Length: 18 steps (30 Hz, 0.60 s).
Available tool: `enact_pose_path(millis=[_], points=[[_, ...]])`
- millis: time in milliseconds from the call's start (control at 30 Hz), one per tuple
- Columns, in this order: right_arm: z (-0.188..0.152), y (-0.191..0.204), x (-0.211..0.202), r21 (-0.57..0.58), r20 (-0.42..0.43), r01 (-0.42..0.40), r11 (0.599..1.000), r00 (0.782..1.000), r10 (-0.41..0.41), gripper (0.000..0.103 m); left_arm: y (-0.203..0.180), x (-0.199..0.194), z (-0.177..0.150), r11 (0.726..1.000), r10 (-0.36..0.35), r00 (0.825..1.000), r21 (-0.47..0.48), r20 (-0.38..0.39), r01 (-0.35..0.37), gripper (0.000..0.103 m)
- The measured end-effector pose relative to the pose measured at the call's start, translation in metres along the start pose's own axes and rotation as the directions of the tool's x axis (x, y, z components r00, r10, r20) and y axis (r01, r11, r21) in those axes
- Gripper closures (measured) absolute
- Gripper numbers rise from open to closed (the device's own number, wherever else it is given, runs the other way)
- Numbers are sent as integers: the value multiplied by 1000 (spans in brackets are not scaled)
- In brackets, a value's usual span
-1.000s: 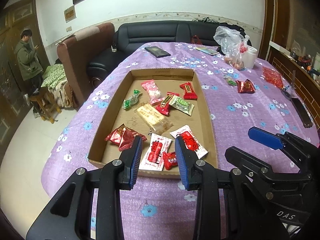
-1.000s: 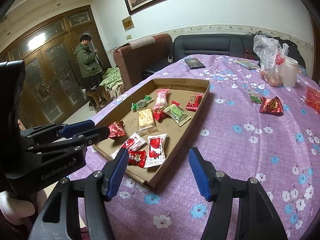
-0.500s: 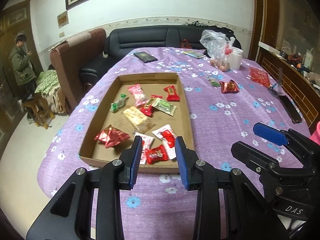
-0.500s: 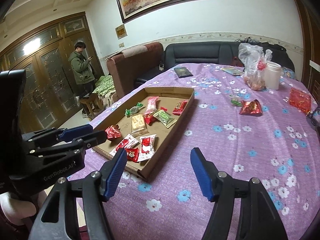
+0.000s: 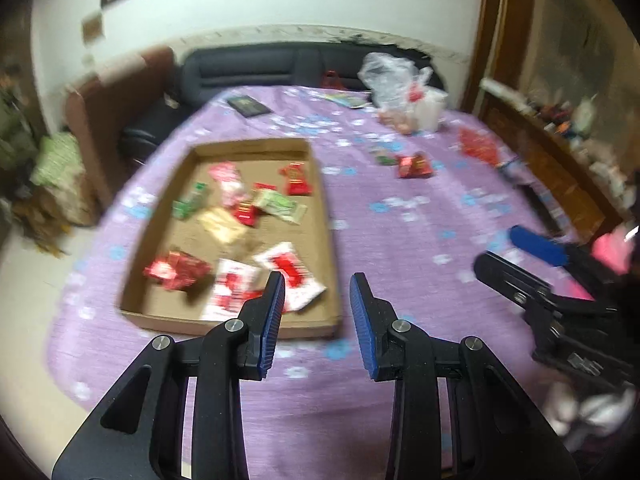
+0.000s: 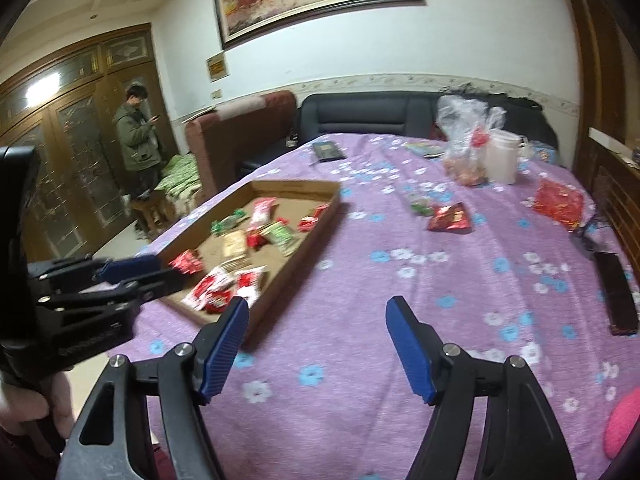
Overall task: Organize snacks
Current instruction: 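Lift both open tools and move them back toward the remaining snacks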
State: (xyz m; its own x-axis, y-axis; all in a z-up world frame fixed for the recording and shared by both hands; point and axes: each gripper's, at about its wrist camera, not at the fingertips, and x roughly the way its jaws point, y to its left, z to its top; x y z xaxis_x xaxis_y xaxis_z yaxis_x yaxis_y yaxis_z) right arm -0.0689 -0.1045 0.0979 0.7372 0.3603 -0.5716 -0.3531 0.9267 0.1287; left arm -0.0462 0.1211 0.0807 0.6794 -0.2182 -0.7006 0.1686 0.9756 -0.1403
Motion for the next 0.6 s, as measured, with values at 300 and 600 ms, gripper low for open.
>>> enact_pose_path(millis=[300, 600], points=[[21, -54, -14, 91, 34, 116, 989, 992, -119, 29, 12, 1, 48, 867, -451, 892, -228, 22, 444, 25], [48, -120, 9, 186, -13, 177, 966, 984, -178, 28, 3, 49, 90, 818, -528, 849, -283, -20, 502, 25]])
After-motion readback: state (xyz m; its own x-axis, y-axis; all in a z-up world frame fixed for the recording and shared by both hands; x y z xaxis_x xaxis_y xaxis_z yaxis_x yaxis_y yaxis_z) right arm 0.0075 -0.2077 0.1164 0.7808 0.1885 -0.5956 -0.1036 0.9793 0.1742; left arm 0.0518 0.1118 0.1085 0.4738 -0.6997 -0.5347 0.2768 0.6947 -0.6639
